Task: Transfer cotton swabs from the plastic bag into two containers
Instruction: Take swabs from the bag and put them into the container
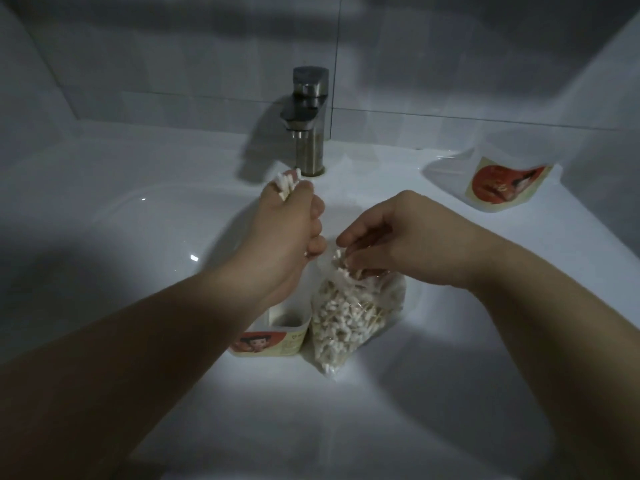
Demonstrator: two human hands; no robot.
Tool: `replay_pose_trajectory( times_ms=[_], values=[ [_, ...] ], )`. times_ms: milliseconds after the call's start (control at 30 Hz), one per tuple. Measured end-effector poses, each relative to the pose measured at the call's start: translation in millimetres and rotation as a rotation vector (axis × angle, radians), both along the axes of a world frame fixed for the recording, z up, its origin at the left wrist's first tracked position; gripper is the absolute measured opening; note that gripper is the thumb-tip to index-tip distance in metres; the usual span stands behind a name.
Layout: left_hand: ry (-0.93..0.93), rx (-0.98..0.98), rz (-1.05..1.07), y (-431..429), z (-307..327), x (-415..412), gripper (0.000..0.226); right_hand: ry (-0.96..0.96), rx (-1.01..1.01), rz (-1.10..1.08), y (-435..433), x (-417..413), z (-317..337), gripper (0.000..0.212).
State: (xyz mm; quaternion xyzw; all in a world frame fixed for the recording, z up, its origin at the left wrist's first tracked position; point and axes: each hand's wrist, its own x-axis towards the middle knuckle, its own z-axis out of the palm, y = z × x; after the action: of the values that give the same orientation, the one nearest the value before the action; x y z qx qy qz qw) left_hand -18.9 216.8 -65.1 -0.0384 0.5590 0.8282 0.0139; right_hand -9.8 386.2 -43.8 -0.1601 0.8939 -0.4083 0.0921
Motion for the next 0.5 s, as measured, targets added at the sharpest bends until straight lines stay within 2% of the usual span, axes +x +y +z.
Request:
replay_pose_trajectory(
  times_ms=[200, 367, 500],
  values=[
    [0.045, -0.312, -0.1, 0.5, -6.6, 2.7, 0.026, 0.055, -0.165, -0.025, -3.1, -0.2, 2.7, 0.018],
    [-0.065, -0.421, -0.374, -5.2, -11.9, 3.2, 0.029, 0.157, -0.227, -0.035, -4.0, 0.8, 7.0, 0.016],
    [-0.073, -0.508, -0.418, -7.7, -11.1, 3.6, 0.025, 0.197, -0.239, -0.096, 1.4, -1.2, 10.7, 0.013]
  ],
)
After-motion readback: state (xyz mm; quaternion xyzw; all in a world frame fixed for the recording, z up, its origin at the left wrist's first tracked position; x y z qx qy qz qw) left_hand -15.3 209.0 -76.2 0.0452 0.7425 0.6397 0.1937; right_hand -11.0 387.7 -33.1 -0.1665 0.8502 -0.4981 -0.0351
